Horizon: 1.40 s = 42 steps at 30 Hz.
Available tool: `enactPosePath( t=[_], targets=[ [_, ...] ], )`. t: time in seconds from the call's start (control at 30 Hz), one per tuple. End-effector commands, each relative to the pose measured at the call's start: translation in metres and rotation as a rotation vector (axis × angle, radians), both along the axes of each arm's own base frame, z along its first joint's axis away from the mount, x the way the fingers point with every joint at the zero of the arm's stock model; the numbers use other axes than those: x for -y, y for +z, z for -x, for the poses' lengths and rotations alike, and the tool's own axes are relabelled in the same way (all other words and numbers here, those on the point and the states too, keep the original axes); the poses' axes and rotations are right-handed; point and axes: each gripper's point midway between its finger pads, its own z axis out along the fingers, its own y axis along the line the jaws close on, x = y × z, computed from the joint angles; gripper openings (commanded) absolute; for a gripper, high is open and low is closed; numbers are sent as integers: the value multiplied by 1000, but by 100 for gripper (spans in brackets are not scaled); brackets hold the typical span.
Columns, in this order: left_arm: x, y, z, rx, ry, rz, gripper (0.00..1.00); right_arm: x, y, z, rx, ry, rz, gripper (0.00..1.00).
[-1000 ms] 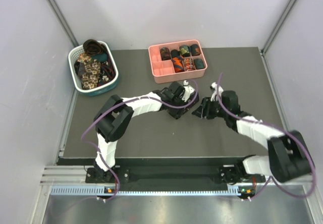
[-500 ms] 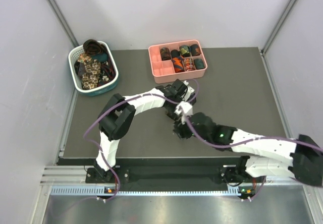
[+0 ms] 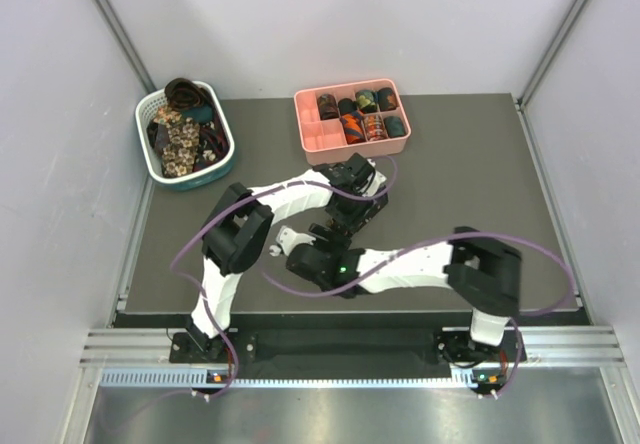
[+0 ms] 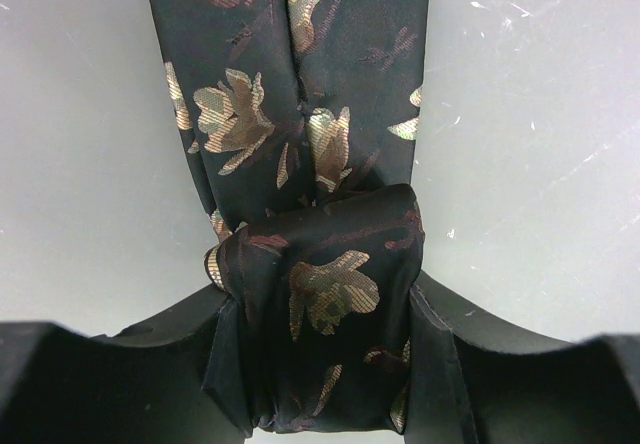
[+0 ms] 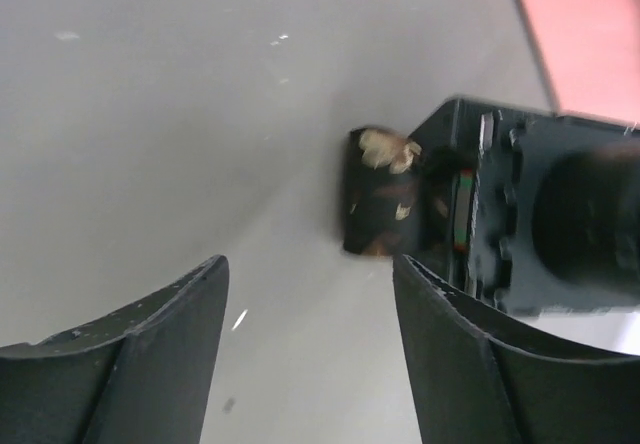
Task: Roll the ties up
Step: Roll the tie
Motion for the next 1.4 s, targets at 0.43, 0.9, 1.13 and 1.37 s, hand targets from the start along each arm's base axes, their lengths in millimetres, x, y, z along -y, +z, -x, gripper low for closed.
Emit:
enactPosePath(
  t=[0.43, 0.9, 1.13, 1.37],
  targets=[
    [-46, -38, 72, -363, 3, -241, 32, 13, -23, -64, 253, -223, 435, 77],
    [-54, -36, 84, -475, 3, -327, 33, 47, -64, -66, 126, -251, 533, 70],
    [-54, -31, 88, -488, -4, -319, 33, 60, -76, -78, 95, -284, 575, 70],
    [-51, -28, 87, -489, -13, -313, 33, 68, -87, -92, 50, -319, 589, 45]
  ],
)
